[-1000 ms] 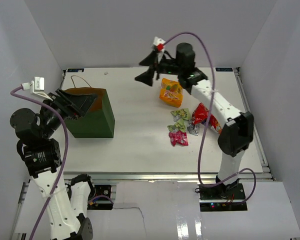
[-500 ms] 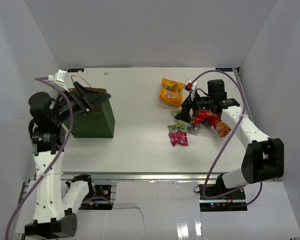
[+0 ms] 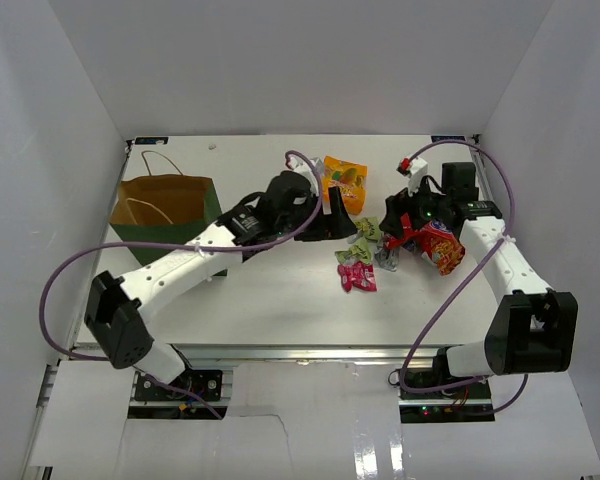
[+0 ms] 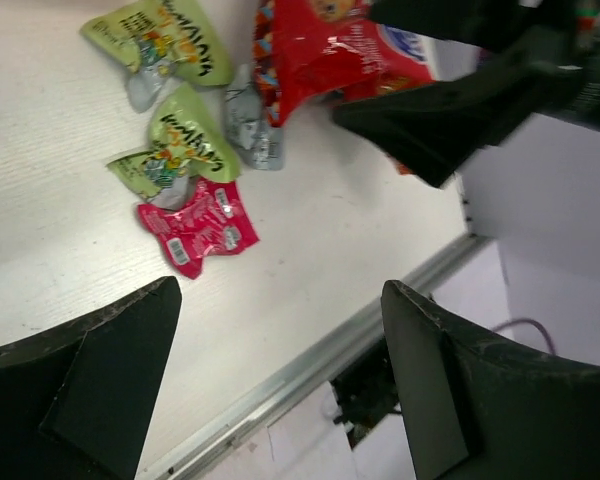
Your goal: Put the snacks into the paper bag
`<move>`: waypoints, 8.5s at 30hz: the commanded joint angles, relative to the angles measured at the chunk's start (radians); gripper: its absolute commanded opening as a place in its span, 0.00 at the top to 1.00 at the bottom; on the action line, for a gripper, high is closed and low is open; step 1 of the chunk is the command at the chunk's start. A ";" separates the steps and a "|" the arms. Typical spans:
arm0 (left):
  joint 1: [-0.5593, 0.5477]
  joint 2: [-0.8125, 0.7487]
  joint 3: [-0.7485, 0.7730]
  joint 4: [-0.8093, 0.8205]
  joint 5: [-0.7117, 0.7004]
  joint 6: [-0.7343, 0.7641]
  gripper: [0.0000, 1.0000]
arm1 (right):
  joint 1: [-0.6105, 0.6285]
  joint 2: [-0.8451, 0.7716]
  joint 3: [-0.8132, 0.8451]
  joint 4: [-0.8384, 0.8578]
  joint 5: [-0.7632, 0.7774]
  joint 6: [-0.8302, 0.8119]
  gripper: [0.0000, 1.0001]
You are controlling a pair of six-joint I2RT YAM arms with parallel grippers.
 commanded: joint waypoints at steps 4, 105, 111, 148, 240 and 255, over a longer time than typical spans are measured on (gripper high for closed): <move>-0.082 0.203 0.071 -0.018 -0.200 -0.044 0.08 | -0.090 -0.058 -0.076 -0.026 0.051 0.069 0.06; 0.505 -0.320 0.137 -0.403 -0.495 0.439 0.05 | -0.042 0.054 0.040 -0.237 -0.105 -0.331 0.07; 0.505 -0.387 0.157 -0.389 -0.287 0.409 0.05 | 0.028 0.098 0.147 -0.241 0.159 -0.441 0.05; 0.505 -0.665 -0.276 0.045 0.274 0.094 0.02 | 0.270 0.218 -0.070 -0.053 0.481 -0.064 0.26; 0.505 -0.785 -0.076 0.154 0.264 0.060 0.02 | 0.808 0.758 1.100 0.570 -0.030 0.518 0.48; 0.375 -0.429 -0.127 0.156 0.447 0.028 0.07 | 0.332 0.390 0.595 0.241 -0.472 0.212 0.32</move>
